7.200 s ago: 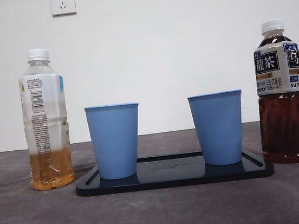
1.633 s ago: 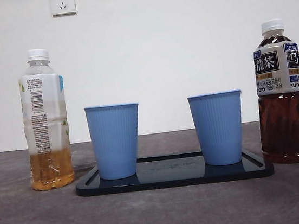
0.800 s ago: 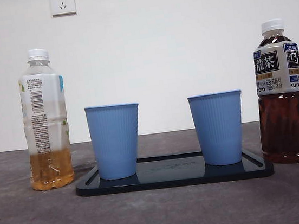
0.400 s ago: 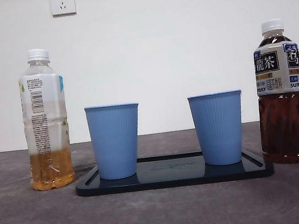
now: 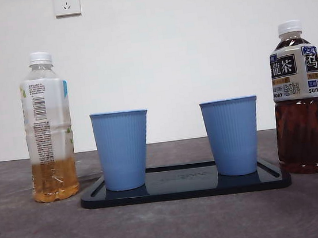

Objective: Pour the drink into the cup

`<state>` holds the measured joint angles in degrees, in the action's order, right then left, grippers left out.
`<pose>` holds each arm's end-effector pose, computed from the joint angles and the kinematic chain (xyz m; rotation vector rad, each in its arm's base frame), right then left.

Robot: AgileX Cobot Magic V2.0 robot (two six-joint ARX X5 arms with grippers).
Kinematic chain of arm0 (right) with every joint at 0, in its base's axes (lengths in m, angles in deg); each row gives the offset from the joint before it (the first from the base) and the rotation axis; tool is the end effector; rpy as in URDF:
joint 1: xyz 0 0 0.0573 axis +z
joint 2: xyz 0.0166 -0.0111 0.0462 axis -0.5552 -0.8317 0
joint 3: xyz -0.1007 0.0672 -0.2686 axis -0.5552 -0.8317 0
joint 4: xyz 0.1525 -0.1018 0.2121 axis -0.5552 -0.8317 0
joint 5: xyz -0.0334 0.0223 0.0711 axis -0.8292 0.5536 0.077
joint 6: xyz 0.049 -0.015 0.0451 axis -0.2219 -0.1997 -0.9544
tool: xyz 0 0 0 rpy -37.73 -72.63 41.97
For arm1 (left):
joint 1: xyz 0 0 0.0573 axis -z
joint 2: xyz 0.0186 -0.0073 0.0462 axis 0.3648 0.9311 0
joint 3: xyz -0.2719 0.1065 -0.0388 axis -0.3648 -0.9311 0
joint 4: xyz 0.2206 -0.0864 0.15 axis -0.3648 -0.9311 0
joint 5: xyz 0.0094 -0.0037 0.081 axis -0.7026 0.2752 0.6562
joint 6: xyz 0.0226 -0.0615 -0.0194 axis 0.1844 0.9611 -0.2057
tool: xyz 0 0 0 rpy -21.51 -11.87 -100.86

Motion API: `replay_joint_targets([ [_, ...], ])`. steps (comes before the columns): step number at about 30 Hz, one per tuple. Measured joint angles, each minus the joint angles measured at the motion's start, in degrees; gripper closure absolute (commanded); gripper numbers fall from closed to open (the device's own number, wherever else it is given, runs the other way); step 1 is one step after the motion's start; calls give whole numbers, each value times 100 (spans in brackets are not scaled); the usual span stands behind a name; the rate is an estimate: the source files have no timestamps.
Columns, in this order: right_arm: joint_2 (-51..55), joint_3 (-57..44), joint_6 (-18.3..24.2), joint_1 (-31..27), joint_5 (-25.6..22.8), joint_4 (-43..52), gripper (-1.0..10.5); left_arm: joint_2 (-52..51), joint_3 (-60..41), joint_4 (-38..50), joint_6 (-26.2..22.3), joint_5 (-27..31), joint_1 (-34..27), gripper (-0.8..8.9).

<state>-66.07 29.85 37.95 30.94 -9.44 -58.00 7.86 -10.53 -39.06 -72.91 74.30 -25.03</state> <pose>0.1157 0.0009 0.1503 0.0022 0.1498 0.0807 0.1147 0.0074 0.1551 0.0566 0.1495 0.0609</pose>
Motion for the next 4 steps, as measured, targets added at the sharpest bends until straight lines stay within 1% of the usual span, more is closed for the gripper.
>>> replay_joint_targets([
  [4,0,0,0,0,0,0,940,0,0,0,0,0,0,803],
])
